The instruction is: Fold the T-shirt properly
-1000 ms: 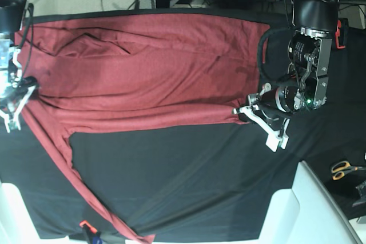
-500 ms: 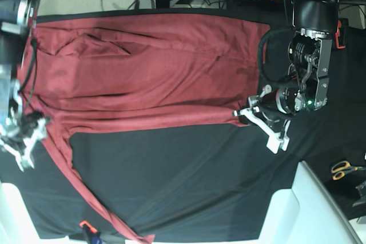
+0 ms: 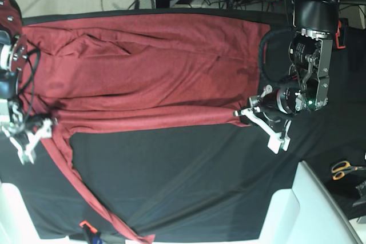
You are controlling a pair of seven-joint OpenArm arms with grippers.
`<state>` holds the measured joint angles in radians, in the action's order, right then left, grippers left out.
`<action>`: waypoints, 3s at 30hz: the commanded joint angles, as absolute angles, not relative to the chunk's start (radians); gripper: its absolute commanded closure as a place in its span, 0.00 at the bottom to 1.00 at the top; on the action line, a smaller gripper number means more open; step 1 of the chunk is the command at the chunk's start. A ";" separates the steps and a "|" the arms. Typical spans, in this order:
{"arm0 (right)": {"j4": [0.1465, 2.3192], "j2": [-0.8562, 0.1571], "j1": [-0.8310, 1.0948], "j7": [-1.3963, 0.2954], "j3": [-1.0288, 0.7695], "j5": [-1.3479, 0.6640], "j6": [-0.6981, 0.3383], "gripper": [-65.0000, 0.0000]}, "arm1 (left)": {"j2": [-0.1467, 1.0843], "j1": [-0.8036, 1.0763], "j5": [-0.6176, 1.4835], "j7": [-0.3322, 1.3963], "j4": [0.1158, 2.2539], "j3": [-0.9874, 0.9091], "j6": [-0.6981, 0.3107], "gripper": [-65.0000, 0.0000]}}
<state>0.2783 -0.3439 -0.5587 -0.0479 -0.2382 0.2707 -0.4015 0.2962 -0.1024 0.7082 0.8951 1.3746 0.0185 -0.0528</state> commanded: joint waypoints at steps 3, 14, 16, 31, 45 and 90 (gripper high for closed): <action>0.291 -0.361 -0.591 -0.038 -0.240 0.275 -0.397 0.38 | 0.306 -0.122 0.719 0.883 1.394 0.013 -0.059 1.00; 0.297 -0.378 -0.591 -0.041 -0.240 0.275 -0.397 0.99 | 0.302 -0.133 0.719 0.883 1.394 0.013 -0.059 1.00; 0.303 -0.378 -0.595 -0.041 -0.240 0.275 -0.397 1.00 | 0.302 -0.134 0.719 0.883 1.394 0.012 -0.059 1.00; 0.633 -0.377 -0.578 -0.242 -0.232 0.280 -0.401 1.00 | 0.302 -0.268 0.725 0.888 1.394 0.012 -0.004 1.00; 0.687 -0.372 -0.572 -0.228 -0.231 0.280 -0.403 1.00 | 0.300 -0.346 0.723 0.889 1.383 0.021 -0.004 1.00; 0.898 -0.383 -0.360 -0.308 -0.240 0.278 -0.397 1.00 | 0.306 -0.150 0.725 0.889 1.471 0.016 -0.008 1.00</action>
